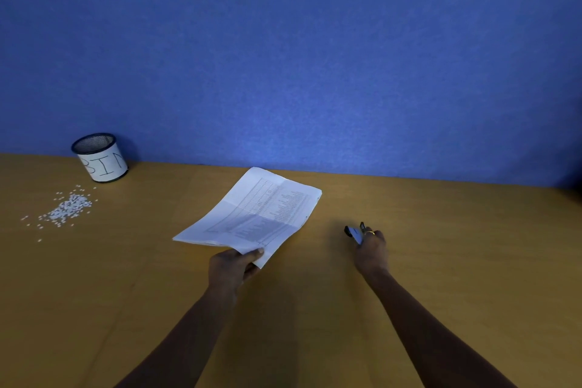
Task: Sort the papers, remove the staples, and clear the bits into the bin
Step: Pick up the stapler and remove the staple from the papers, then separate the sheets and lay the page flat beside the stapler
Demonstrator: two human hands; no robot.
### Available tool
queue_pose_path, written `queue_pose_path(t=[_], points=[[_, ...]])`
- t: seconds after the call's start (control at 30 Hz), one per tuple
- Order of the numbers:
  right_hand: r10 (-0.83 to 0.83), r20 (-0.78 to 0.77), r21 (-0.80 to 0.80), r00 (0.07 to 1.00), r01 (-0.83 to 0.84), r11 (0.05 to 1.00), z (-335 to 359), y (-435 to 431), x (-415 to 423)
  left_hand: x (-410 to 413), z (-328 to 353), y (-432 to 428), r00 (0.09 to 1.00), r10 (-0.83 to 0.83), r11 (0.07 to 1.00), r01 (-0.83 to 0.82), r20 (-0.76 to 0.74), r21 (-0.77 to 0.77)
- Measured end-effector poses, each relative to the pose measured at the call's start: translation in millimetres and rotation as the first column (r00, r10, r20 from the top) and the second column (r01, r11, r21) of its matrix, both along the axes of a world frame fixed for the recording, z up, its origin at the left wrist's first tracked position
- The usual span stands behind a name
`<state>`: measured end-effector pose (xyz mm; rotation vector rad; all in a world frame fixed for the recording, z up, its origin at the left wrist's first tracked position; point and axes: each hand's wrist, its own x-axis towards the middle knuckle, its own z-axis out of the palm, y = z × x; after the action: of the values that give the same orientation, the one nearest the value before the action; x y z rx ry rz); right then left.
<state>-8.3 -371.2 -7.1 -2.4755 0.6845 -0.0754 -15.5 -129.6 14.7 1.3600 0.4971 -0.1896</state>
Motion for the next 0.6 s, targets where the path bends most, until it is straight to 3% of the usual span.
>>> queue_pose_path(t=[0.4,0.6], points=[[-0.12,0.081,0.037,0.989,0.117,0.992,-18,-12,-1,5,15,5,0.998,-0.058,0.998,0.058,0.024,0.003],[-0.024,0.181,-0.048,0.983,0.033,0.998,-7,0,-2,16,35,7,0.985,-0.058,0.979,0.024,0.161,0.204]])
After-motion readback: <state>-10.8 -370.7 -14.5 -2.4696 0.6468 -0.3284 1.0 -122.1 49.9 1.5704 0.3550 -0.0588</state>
